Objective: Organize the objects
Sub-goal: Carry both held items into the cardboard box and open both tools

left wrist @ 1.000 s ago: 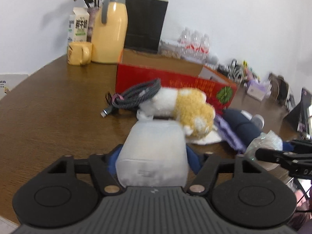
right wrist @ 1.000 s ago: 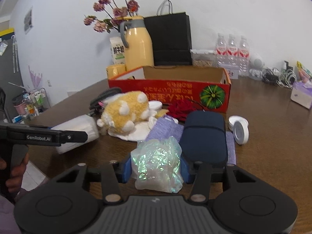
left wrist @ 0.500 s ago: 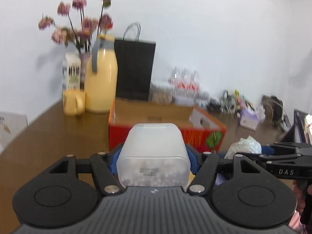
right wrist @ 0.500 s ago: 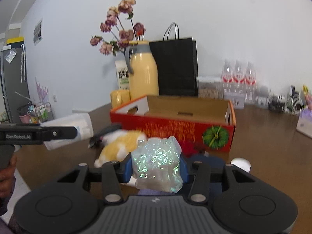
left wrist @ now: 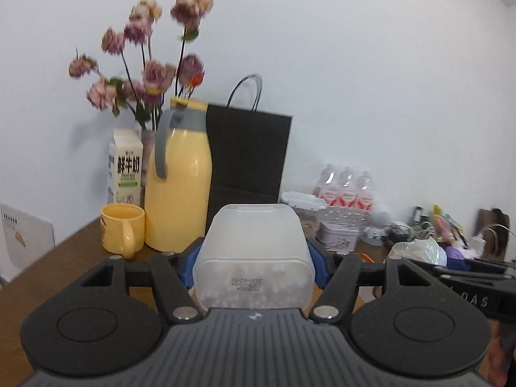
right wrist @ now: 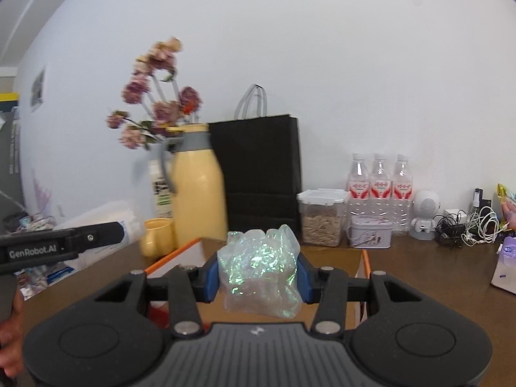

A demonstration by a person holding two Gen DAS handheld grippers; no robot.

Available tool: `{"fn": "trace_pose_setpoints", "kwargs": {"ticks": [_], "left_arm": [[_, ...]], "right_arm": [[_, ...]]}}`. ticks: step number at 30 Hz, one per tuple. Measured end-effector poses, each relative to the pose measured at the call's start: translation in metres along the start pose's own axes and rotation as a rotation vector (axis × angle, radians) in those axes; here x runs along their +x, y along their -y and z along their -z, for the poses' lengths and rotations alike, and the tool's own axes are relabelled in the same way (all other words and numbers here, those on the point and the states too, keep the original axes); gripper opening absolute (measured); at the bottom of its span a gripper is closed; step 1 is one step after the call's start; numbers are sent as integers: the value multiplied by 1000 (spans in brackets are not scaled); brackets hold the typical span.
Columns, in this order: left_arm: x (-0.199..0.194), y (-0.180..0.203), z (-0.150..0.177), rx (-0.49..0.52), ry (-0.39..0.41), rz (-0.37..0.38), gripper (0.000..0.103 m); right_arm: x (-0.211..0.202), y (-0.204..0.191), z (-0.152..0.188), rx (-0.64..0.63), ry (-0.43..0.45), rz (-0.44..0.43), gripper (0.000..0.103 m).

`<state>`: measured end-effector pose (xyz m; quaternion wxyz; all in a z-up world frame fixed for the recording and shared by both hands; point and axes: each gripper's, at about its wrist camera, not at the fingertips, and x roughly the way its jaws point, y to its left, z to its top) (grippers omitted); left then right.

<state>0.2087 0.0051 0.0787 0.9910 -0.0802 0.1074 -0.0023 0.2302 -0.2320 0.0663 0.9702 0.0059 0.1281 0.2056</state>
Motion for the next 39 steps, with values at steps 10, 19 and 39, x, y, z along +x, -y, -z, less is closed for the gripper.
{"fn": "trace_pose_setpoints", "kwargs": {"ticks": [10, 19, 39], "left_arm": [[105, 17, 23, 28, -202, -112, 66], [114, 20, 37, 52, -286, -129, 66], [50, 30, 12, 67, -39, -74, 103]], "right_arm": [[118, 35, 16, 27, -197, 153, 45], [135, 44, 42, 16, -305, 197, 46], [94, 26, 23, -49, -145, 160, 103]]}}
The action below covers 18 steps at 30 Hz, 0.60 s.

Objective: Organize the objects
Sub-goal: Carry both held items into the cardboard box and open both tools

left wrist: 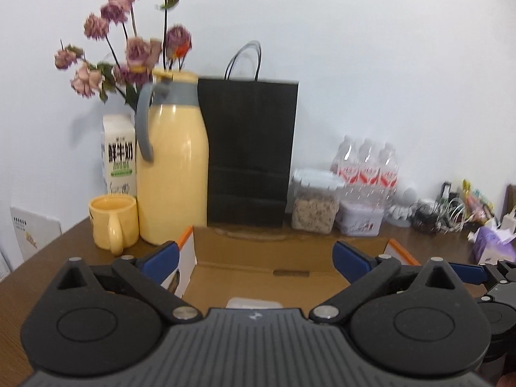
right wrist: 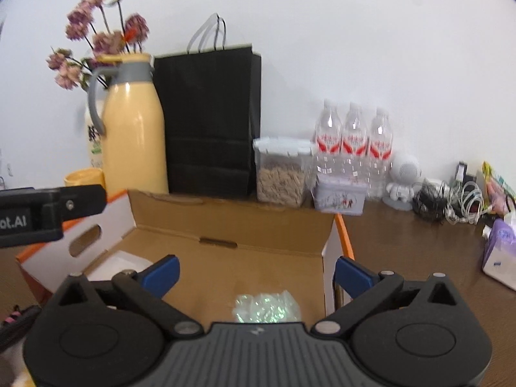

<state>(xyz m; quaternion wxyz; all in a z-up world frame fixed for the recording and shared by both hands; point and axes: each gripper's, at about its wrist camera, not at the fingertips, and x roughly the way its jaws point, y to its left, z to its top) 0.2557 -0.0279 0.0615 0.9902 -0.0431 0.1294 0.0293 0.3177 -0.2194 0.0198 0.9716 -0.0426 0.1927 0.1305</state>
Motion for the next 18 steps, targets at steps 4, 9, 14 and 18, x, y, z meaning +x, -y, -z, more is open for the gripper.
{"fn": "trace_pose_setpoints", "kwargs": {"ticks": [4, 9, 14, 18], "left_arm": [[-28, -2, -11, -7, 59, 21, 103], [-63, -5, -17, -3, 94, 44, 103], [-94, -10, -14, 2, 101, 64, 103], [-118, -16, -6, -9, 95, 62, 103]], "right_arm": [[-30, -3, -10, -18, 73, -20, 103], [-74, -3, -13, -53, 147, -49, 103], [-114, -3, -5, -78, 172, -39, 103], [-144, -1, 8, -65, 174, -44, 103]]}}
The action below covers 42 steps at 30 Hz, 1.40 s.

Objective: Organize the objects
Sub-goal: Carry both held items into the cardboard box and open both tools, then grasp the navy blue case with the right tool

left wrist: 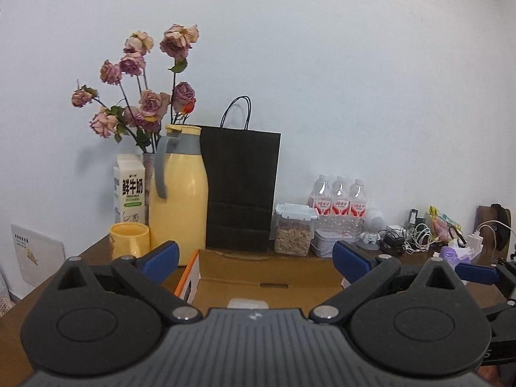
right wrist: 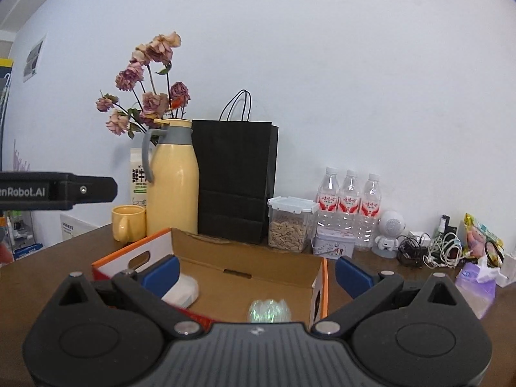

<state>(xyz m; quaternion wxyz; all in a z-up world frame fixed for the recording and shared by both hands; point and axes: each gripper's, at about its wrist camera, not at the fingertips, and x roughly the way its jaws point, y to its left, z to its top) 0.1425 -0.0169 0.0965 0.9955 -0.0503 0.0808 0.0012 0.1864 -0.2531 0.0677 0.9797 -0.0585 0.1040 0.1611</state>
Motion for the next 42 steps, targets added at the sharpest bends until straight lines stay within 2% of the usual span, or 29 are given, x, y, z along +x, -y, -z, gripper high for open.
{"fn": "trace_pose_setpoints", "kwargs": {"ticks": [5, 11, 16, 22, 27, 33, 42], "left_arm": [[-31, -9, 13, -8, -23, -10, 103], [-52, -22, 37, -3, -91, -31, 103], [-62, -33, 54, 6, -141, -57, 103], [-68, -40, 78, 30, -219, -50, 103], [-69, -46, 86, 19, -249, -64, 103], [-68, -46, 87, 19, -255, -62, 103], [-62, -51, 90, 9, -268, -71, 103]], "right_arm": [[-31, -1, 17, 19, -29, 3, 103], [-56, -6, 46, 23, -103, -3, 103], [-68, -13, 69, 30, -171, -26, 103], [-78, -18, 94, 44, -252, -37, 103], [-79, -16, 105, 56, -296, -25, 103], [-75, -16, 104, 65, -299, -31, 103], [-43, -15, 101, 76, -326, -10, 103]]}}
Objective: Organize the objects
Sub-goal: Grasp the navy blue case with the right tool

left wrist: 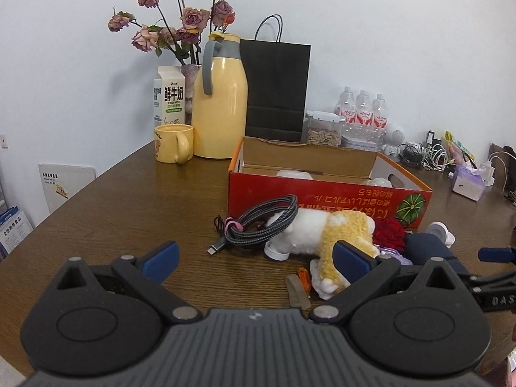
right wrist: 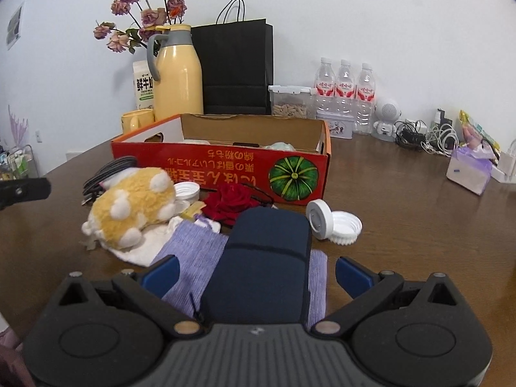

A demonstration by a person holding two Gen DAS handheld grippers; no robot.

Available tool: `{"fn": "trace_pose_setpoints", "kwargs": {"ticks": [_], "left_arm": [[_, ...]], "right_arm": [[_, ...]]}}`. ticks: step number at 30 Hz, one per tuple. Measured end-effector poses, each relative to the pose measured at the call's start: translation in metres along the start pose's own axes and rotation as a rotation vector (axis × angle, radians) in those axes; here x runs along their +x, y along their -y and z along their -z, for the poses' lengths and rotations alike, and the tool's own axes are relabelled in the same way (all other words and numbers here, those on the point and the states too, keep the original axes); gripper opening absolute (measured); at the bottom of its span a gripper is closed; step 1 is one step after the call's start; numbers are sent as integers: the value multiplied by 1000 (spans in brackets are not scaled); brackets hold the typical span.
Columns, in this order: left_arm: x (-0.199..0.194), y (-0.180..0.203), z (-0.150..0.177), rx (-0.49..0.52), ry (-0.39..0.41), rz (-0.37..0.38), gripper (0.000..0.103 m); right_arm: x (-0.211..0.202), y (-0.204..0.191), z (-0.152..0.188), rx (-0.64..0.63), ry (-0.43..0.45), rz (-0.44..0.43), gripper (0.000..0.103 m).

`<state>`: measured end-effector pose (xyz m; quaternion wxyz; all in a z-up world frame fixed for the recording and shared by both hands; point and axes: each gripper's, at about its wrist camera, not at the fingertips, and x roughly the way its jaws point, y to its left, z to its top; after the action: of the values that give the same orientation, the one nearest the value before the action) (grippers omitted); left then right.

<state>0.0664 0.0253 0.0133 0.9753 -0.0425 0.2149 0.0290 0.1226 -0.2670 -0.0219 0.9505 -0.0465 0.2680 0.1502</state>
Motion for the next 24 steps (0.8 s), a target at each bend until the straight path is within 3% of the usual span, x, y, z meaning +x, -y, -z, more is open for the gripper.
{"fn": "trace_pose_setpoints", "kwargs": {"ticks": [5, 8, 11, 17, 24], "left_arm": [[3, -3, 1, -3, -10, -6, 103], [5, -4, 1, -4, -14, -9, 103], [7, -7, 2, -12, -21, -13, 103], [10, -8, 3, -17, -28, -8, 103], [11, -10, 4, -21, -32, -11, 103]], "right_arm": [[25, 2, -9, 7, -45, 21, 102], [39, 7, -8, 28, -85, 18, 89], [47, 10, -7, 52, -107, -2, 86], [51, 3, -4, 15, -103, -5, 83], [46, 9, -4, 39, -69, -17, 67]]}}
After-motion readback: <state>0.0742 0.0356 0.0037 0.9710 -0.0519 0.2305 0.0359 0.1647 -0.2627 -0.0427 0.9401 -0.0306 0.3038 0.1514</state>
